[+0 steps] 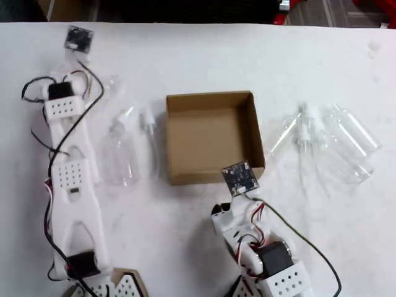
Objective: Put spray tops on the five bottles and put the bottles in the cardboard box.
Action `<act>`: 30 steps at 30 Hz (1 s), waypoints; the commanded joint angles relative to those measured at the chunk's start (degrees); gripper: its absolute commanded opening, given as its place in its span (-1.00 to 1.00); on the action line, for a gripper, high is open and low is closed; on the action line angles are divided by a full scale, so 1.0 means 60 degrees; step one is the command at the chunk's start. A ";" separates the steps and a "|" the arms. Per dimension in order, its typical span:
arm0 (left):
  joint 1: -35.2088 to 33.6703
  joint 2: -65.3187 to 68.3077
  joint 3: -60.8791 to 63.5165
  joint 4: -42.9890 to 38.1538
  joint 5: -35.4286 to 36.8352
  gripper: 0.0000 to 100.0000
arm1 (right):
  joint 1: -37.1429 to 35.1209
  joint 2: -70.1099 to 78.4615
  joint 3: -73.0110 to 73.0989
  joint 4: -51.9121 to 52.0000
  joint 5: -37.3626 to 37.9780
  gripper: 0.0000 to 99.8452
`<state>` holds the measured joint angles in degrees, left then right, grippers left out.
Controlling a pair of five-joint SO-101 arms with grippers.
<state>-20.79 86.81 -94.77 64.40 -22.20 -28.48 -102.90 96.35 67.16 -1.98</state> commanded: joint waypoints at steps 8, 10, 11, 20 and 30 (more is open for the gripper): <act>0.1692 -0.2835 -0.0147 0.4996 -0.2916 -0.83 | 0.0081 -0.0051 0.0088 0.0095 0.0103 -0.96; 0.1707 -0.3465 -0.0147 0.4571 -0.1773 -0.83 | 0.0066 -0.0051 0.0088 0.0095 0.0103 -0.96; 0.1751 -0.3700 -0.0147 0.4366 -0.1319 -0.83 | 0.0066 -0.0051 0.0088 0.0095 0.0103 -0.96; 0.3070 -0.3407 0.0425 0.3341 -0.1245 -0.55 | 0.0095 -0.0051 0.0088 0.0095 0.0103 -0.96; 0.3158 -0.2938 0.1890 0.3473 -0.2242 -0.56 | 0.0095 -0.0051 0.0088 0.0095 0.0103 -0.96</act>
<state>-2.68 69.49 -85.71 86.11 -32.31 -28.48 -102.90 96.35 67.60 -1.98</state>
